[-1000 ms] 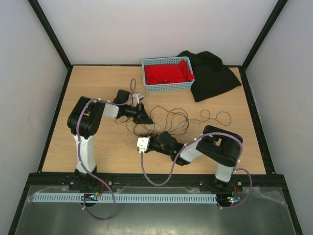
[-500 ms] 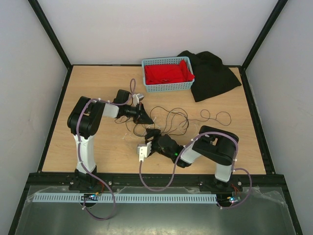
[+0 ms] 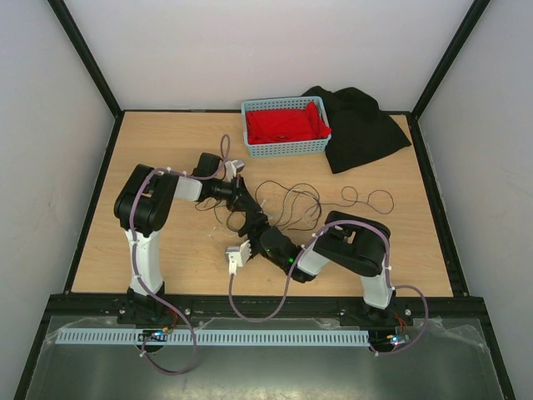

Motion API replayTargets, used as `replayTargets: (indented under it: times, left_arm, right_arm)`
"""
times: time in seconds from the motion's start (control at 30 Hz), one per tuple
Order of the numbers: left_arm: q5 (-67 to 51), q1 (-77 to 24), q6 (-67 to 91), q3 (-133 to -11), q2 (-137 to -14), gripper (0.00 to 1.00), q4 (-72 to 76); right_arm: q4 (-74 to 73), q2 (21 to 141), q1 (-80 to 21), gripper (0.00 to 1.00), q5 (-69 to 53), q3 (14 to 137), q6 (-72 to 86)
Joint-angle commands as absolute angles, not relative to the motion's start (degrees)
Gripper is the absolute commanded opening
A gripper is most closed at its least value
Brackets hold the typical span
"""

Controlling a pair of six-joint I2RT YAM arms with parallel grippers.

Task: Zip-tie the wires
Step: Tie the cable at the center of the board.

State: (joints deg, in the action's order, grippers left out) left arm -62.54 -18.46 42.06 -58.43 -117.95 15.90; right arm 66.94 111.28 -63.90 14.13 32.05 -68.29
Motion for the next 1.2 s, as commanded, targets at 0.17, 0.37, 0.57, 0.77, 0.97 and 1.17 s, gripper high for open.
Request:
replayTargets:
  times: [0.17,0.37,0.57,0.77,0.97,1.17]
  left_arm:
    - [-63.81,-18.46,42.49,-58.36,-115.66,0.0,16.26]
    - [-63.81,-18.46,42.61,-58.36,-115.58,0.0,16.27]
    - [-63.72,-18.46,42.68,-58.45,-115.57,0.0,16.27]
    - [-63.72,-18.46,42.58,-58.45,-115.75,0.0,16.24]
    - [-63.63,-18.46,42.39,-58.36,-116.1,0.0,16.26]
    - [-63.5,-18.45,42.44,-58.36,-116.3,0.0,16.26]
  right_arm:
    - [66.32,114.4,-65.03,0.78,14.47,35.5,-72.13]
    - [69.74,116.53,-67.53,0.78,14.21,36.19,-71.82]
    - [71.75,116.61,-69.54,0.77,13.19,35.23,-69.51]
    - [73.01,116.44,-70.94,0.73,13.24,33.83,-67.97]
    - [73.11,116.46,-71.95,0.69,13.21,33.31,-66.71]
    - [73.13,116.47,-72.7,0.54,13.14,32.89,-65.55]
